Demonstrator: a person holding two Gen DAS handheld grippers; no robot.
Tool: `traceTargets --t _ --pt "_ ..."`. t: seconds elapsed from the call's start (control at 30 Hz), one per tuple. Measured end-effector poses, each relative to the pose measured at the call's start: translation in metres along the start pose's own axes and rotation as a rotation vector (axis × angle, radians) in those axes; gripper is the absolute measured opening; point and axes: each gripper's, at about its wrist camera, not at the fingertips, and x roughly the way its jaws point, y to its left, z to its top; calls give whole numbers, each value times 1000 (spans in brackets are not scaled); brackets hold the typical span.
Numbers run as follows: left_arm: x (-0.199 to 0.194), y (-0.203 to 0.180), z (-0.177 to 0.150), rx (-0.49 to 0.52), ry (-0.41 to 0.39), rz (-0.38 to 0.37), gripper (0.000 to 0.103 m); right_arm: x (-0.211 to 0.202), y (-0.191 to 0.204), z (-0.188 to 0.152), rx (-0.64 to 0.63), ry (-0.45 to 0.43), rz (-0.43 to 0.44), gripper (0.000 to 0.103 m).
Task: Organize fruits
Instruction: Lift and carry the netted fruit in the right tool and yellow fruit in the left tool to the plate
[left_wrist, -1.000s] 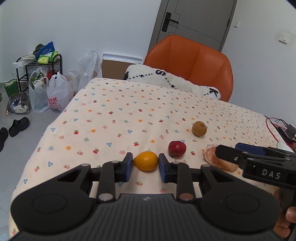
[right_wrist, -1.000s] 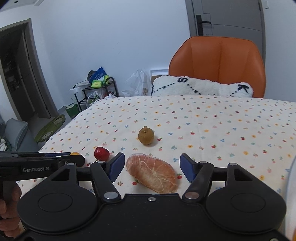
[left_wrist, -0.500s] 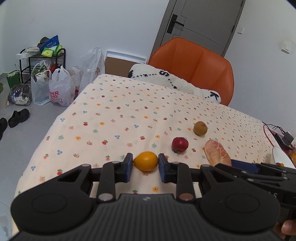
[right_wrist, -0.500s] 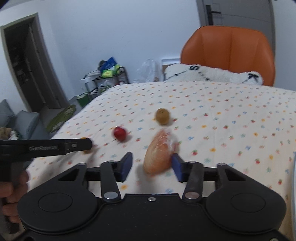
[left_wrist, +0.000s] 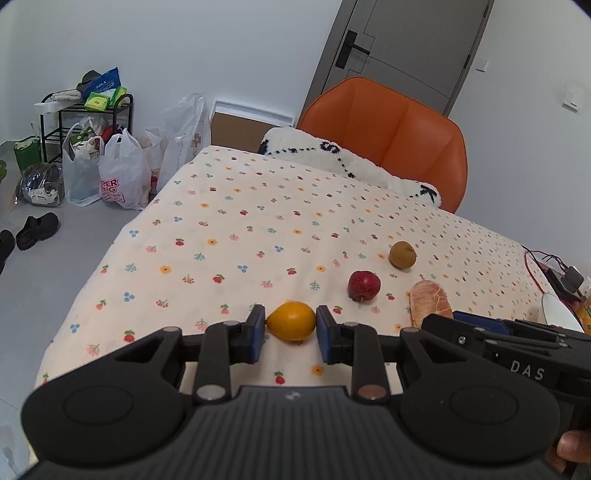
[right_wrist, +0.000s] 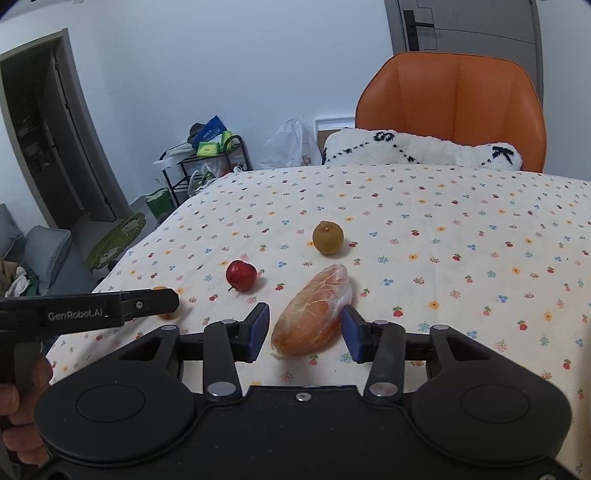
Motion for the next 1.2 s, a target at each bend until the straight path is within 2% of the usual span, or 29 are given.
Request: traceTargets --t 0.4,0.5,0.57,0.6,0.73,0.93,1.2 --pt "2 2 0 3 -10 -10 28 18 7 7 -23 4 -57 47" --pt "1 2 0 -1 -10 -14 28 16 12 5 -41 12 -49 47" --pt "0 2 0 -5 -9 -21 28 15 13 3 -53 9 -57 37" --pt "0 2 -1 -6 -9 -24 28 14 12 3 -54 9 -55 36" --pt "-5 -2 -1 -2 -13 -40 28 4 8 2 -10 20 -21 33" --pt "-17 -18 2 32 -36 -62 28 -16 -3 -5 41 -11 -8 33" --pt "-22 -52 2 73 -44 -113 28 -58 -28 -4 75 -81 -54 33"
